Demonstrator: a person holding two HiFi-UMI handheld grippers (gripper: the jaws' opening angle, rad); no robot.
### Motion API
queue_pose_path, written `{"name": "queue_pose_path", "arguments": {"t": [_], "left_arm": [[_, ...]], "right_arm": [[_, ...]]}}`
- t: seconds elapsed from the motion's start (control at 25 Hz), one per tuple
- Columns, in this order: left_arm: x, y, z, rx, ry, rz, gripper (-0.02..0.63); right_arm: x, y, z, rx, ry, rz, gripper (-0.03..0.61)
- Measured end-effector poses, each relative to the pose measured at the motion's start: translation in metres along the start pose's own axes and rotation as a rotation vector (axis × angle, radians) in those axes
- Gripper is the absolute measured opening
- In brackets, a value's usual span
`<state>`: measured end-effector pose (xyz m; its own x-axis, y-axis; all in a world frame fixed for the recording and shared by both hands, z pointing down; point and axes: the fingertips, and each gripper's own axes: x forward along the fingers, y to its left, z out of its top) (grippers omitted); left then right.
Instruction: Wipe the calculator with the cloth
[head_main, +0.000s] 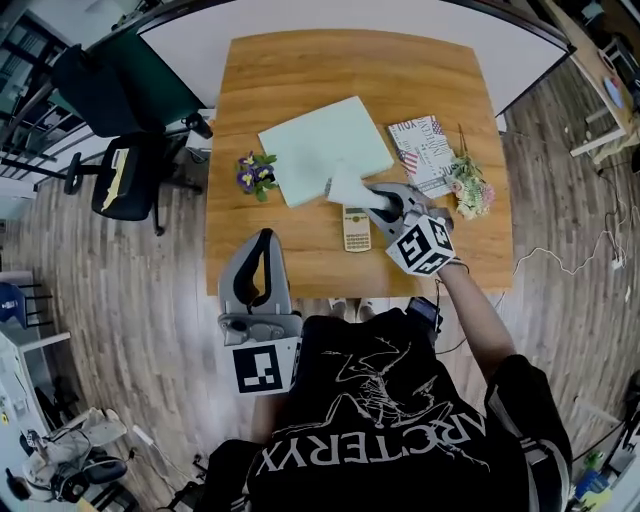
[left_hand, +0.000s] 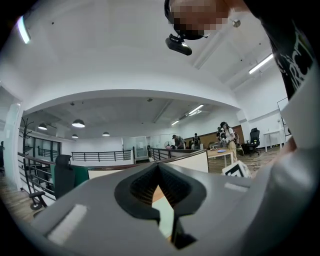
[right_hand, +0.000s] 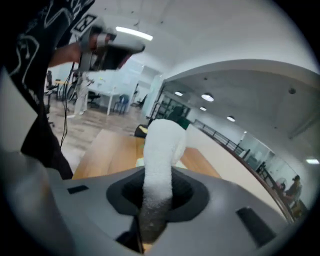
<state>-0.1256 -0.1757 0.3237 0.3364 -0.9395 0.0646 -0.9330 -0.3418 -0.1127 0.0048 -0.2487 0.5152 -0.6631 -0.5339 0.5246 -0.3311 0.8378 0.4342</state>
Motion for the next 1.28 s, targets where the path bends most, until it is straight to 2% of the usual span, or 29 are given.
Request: {"name": "queue_pose_path", "arguments": {"t": [0.2, 0.32, 0.64, 0.84, 1.28], "left_arm": [[-0.016, 0.008, -0.006, -0.002, 0.025, 0.053, 0.009], [-0.025, 0.011, -0.007, 0.002, 0.039, 0.082, 0.009], [-0.039, 0.021, -0.016, 0.001, 0.070, 0.145, 0.009], [-0.036, 0.016, -0.017, -0.006, 0.070, 0.134, 0.009], [-0.026, 0.005, -0.009, 0.013, 0.013, 0.083, 0.009]], "right_arm": [[0.083, 0.052, -0.073, -0.233, 0.209, 0.251, 0.094], [0.111, 0.068, -0.111, -0.310, 0.304, 0.330, 0.094], [0.142, 0.081, -0.158, -0.280, 0.418, 0.395, 0.094], [0.136, 0.086, -0.155, -0.222, 0.405, 0.399, 0.094], [0.102, 0.142, -0.144, -0.212, 0.371, 0.504, 0.094]]}}
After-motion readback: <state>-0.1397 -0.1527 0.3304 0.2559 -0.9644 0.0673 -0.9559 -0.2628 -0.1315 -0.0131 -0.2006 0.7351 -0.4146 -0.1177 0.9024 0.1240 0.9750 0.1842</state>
